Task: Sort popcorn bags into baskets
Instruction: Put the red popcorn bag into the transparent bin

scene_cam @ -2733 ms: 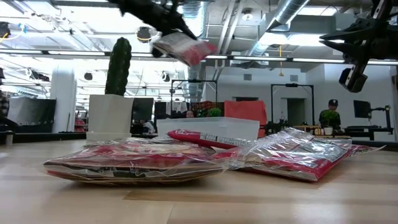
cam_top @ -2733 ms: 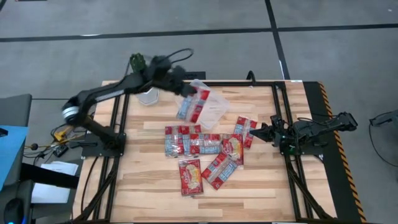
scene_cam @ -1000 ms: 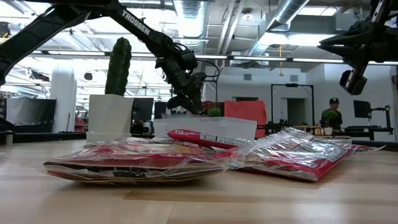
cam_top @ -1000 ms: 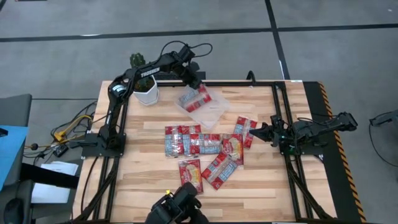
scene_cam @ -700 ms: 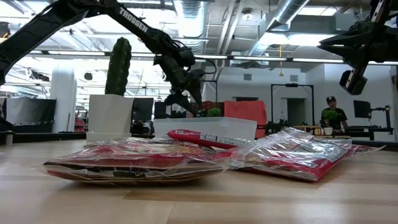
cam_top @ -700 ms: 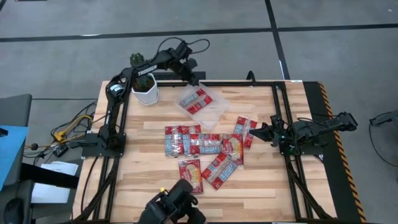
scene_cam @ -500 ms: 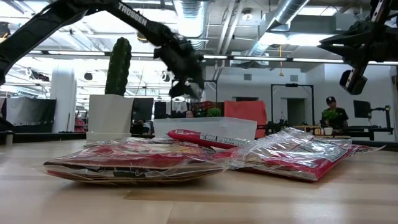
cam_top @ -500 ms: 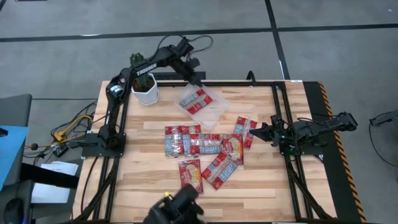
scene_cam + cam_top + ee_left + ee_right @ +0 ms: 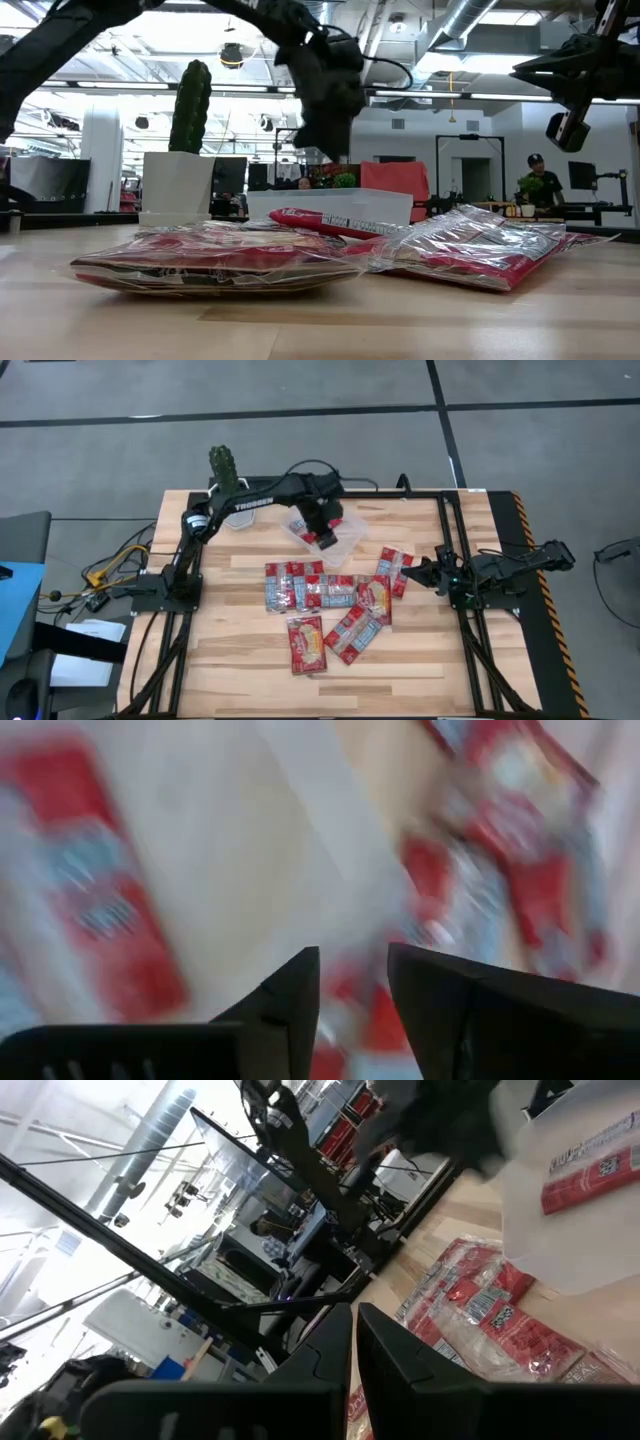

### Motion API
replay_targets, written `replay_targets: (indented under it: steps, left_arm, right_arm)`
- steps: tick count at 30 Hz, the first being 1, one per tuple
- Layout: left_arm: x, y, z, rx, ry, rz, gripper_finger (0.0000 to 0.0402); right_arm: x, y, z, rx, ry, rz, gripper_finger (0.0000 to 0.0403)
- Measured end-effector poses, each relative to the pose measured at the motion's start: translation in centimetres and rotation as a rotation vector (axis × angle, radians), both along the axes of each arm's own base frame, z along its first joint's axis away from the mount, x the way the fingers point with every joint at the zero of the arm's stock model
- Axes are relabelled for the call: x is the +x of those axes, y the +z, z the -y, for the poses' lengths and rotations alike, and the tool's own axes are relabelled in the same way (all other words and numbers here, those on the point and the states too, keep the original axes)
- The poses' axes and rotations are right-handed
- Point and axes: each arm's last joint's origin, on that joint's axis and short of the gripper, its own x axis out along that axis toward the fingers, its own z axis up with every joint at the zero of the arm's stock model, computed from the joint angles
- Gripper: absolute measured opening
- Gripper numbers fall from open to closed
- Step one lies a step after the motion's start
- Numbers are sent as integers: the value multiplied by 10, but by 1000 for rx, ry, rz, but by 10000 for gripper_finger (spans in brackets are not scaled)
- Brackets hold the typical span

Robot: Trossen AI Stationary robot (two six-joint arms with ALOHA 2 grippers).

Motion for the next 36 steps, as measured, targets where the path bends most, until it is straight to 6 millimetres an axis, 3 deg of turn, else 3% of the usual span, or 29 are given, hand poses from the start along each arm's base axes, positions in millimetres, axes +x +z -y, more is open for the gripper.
replay_targets:
  steps: [8, 16, 19, 22, 25, 28, 32, 36]
  left_arm:
    - [-22, 41, 72, 24, -189, -111, 119]
    - [-40, 39, 103, 64, -161, -342, 224]
    - [-62, 50, 109, 116, -38, -323, 262]
    - [-102, 61, 113, 145, 152, -275, 282]
    - [-144, 51, 117, 146, 390, -201, 288]
    - [-181, 25, 119, 64, 584, -92, 288]
    - [-206, -21, 124, -103, 760, 82, 288]
    - [-217, -55, 128, -232, 842, 243, 288]
  right_arm:
    - [0, -2, 0, -5, 5, -16, 47]
    - [0, -3, -1, -10, 12, -35, 47]
    - [0, -4, -1, -11, 13, -40, 47]
    - [0, -6, -1, -16, 13, -57, 47]
    - [0, -7, 0, -21, 11, -75, 47]
    - [1, -7, 0, -21, -2, -77, 47]
    - [1, -5, 2, 24, -33, -51, 47]
    - [-1, 11, 7, 144, -60, 135, 47]
